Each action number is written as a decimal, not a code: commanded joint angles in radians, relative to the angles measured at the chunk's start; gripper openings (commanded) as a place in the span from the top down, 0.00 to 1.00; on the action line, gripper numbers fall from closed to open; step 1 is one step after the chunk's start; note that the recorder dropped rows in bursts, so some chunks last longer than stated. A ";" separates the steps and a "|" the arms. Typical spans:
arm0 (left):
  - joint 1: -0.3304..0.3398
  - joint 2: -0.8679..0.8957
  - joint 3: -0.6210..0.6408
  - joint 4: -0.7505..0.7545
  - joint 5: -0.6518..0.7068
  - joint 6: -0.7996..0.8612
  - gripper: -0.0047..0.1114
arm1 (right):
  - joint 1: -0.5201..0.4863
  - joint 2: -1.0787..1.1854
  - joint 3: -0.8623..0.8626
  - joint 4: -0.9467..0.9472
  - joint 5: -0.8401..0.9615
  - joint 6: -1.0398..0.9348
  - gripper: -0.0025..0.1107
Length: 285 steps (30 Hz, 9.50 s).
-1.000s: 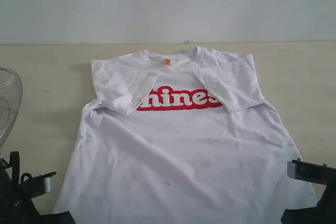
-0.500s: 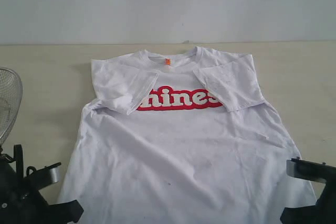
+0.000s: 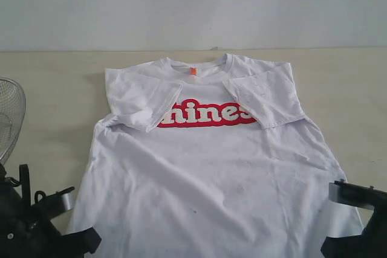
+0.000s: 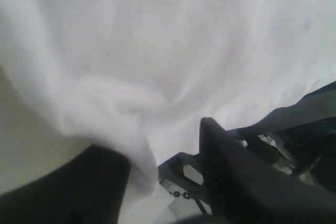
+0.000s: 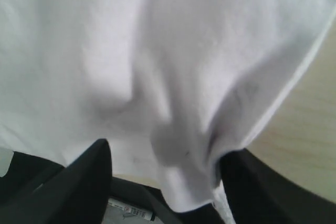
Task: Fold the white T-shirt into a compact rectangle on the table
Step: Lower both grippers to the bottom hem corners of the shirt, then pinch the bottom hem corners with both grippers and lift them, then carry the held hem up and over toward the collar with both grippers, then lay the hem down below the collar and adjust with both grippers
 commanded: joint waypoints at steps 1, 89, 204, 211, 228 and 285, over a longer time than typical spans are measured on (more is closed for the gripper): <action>-0.058 0.079 -0.005 -0.038 -0.072 0.054 0.60 | -0.005 0.000 -0.004 0.005 -0.068 -0.021 0.47; -0.088 0.101 -0.143 -0.072 -0.064 0.199 0.92 | 0.123 -0.086 -0.043 -0.022 -0.041 -0.047 0.98; -0.089 -1.142 0.013 0.030 0.023 -0.166 0.92 | 0.173 -1.163 -0.043 0.182 0.199 0.072 0.98; -0.089 -1.027 0.011 0.031 -0.110 -0.116 0.92 | 0.173 -1.035 -0.043 0.183 0.062 0.035 0.98; -0.089 -0.727 -0.063 -0.027 -0.362 0.076 0.92 | 0.173 -0.717 -0.043 0.183 -0.256 -0.081 0.98; -0.089 -0.294 -0.216 -0.031 -0.642 0.281 0.31 | 0.171 -0.219 -0.112 0.224 -0.729 -0.170 0.46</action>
